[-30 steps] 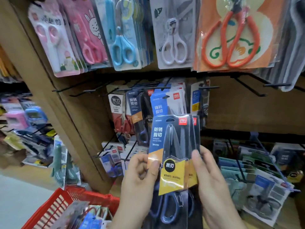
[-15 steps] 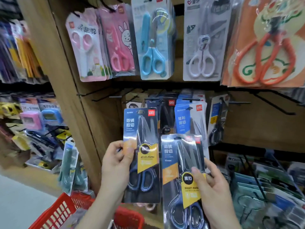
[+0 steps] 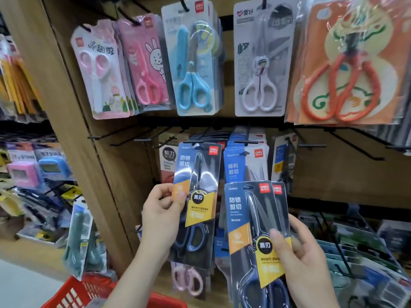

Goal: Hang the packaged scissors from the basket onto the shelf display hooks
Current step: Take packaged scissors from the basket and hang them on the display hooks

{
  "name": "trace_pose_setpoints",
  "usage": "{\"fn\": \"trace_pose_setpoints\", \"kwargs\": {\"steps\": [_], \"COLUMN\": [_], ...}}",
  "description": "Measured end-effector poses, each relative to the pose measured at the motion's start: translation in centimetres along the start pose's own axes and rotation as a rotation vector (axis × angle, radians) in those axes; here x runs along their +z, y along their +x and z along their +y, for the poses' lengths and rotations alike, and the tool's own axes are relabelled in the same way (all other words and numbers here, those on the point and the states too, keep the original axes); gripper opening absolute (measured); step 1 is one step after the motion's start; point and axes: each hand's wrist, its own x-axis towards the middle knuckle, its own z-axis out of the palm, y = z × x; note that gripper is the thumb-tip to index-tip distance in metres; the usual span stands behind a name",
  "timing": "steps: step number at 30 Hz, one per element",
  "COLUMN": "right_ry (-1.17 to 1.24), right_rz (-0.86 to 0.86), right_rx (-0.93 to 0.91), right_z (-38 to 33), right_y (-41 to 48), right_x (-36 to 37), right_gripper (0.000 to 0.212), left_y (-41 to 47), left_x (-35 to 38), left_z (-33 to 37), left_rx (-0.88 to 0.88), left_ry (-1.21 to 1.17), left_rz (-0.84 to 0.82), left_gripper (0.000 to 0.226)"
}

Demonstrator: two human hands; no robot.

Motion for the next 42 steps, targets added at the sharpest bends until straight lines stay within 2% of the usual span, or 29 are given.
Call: {"fn": "trace_pose_setpoints", "kwargs": {"steps": [9, 14, 21, 23, 25, 27, 28, 30, 32, 35, 38, 40, 42], "right_ry": [0.033, 0.005, 0.064, 0.093, 0.103, 0.100, 0.099, 0.088, 0.071, 0.099, 0.232, 0.182, 0.093], "right_rz": [-0.053, -0.064, -0.053, -0.056, -0.070, -0.069, -0.065, -0.067, -0.090, -0.127, -0.034, -0.013, -0.039], "right_rx": [-0.033, -0.070, -0.059, -0.056, -0.059, -0.063, -0.063, -0.060, -0.078, -0.064, 0.020, 0.017, -0.058], "right_z": [-1.1, -1.2, -1.2, -1.3, -1.5, -1.7, -1.5, -1.2, -1.1, -1.6, -1.6, -1.7, -2.0], "right_y": [-0.1, 0.5, 1.6, 1.7, 1.7, 1.4, 1.4, 1.1, 0.7, -0.2, -0.3, 0.1, 0.5], "right_x": [0.0, -0.7, -0.8, -0.7, -0.6, -0.2, 0.0, 0.7, 1.5, 2.8, 3.5, 4.1, 4.8], "right_gripper": [0.076, 0.041, 0.038, 0.039, 0.041, 0.041, 0.043, 0.050, 0.055, 0.041, 0.026, 0.017, 0.019], "left_y": [1.4, 3.9, 7.1, 7.0, 5.6, 3.0, 1.3, -2.1, -4.9, -6.3, -6.0, -5.6, -5.2], "left_x": [0.7, 2.4, 4.6, 4.3, 3.8, 3.4, 3.2, 3.1, 3.1, 2.5, 1.4, 0.2, -1.5], "left_z": [-1.1, -2.8, -4.0, -3.9, -2.9, -1.3, -0.4, 0.9, 1.4, 1.3, 1.6, 2.0, 2.3], "left_rx": [0.014, 0.008, -0.030, -0.064, -0.022, -0.010, -0.045, -0.123, -0.145, -0.147, -0.149, -0.136, -0.111], "left_ry": [0.131, 0.225, 0.312, 0.330, 0.337, 0.236, 0.161, 0.067, 0.004, -0.100, -0.186, -0.230, -0.237], "left_rz": [0.039, 0.059, 0.087, 0.141, 0.202, 0.155, 0.058, -0.217, -0.356, -0.258, -0.191, -0.172, -0.140], "left_gripper": [0.007, 0.005, 0.010, 0.015, 0.022, 0.016, 0.010, 0.016, 0.020, 0.028, 0.031, 0.033, 0.029]}}
